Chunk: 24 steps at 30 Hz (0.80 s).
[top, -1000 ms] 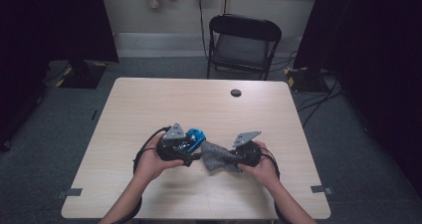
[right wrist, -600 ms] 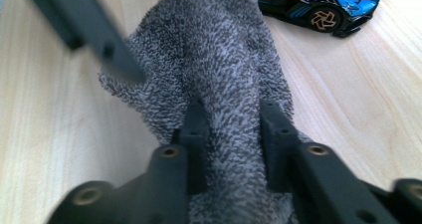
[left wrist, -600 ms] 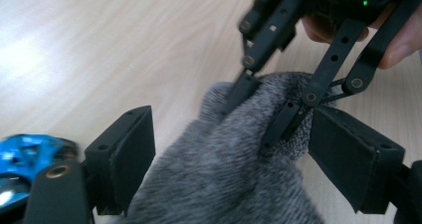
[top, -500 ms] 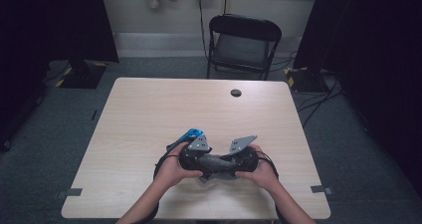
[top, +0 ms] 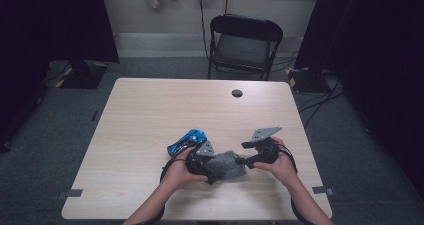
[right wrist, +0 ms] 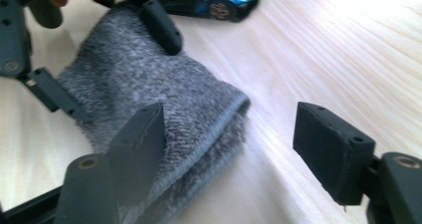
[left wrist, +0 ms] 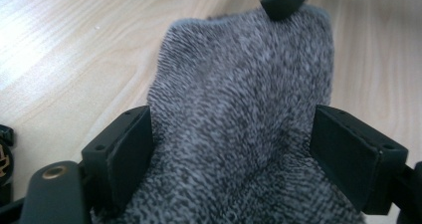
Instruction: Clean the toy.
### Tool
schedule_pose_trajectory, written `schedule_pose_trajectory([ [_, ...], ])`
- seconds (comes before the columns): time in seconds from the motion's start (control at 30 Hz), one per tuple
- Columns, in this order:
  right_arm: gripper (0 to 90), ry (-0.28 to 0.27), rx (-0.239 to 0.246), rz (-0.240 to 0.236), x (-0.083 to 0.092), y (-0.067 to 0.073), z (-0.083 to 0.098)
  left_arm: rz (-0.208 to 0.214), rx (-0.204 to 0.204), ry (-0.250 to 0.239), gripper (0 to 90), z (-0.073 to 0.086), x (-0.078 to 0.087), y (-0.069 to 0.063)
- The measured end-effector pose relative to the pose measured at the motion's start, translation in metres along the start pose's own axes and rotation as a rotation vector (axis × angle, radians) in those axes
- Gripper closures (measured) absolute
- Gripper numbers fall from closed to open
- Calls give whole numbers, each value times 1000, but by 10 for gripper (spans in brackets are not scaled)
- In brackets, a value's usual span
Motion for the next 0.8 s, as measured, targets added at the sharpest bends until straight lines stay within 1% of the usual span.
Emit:
schedule_pose_trajectory([
  [0.07,277,-7,-15,2,0,-2,2,-5,3,3,165,0,-1,0],
  [0.1,277,-3,-24,0,-1,-3,3,-7,2,-4,163,-2,-1,0],
  [0.13,278,5,-19,-2,-2,-3,4,-7,1,-9,165,-3,-1,0],
  [0.2,279,2,-15,-10,-3,-2,3,-18,-2,-6,172,-4,-1,1],
  [0.23,279,2,-12,-10,-3,-2,2,-22,6,-17,173,-4,-1,2],
  [0.27,279,0,-12,-10,-3,-2,1,-20,13,-22,173,-3,-2,2],
  [0.37,279,-7,-14,-3,0,-3,-1,-21,10,-21,173,-1,-4,1],
  [0.43,279,-7,-13,5,0,-4,-2,-30,3,-19,171,1,-7,1],
  [0.47,279,-5,-17,9,0,-4,-1,-33,-3,-7,172,3,-8,1],
  [0.53,279,-2,-14,10,-1,-4,0,-39,-29,13,197,6,-9,0],
  [0.57,279,0,-15,11,-1,-4,1,-47,-23,8,205,7,-9,-1],
  [0.6,279,0,-19,13,-2,-4,2,-44,-33,13,217,7,-9,-1],
  [0.63,279,-1,-21,18,-2,-4,2,-42,-41,19,243,7,-7,-2],
  [0.67,278,-2,-21,24,-3,-5,2,-41,-36,13,284,7,-6,-3],
  [0.77,278,-11,-35,33,-3,-7,2,-18,-37,19,481,6,-2,-6],
  [0.8,275,-9,-33,38,-4,-8,1,-18,-20,18,552,6,-1,-8],
])
Point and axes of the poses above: each handheld gripper's, and its own axes: x roughly backward along the jaws, z roughly out of its underside, y roughly to its left, the point moved 2 cm from there along -x, roughly forward along the jaws, and after that the axes turned 15 degrees about -y, right-handed, at the moved point
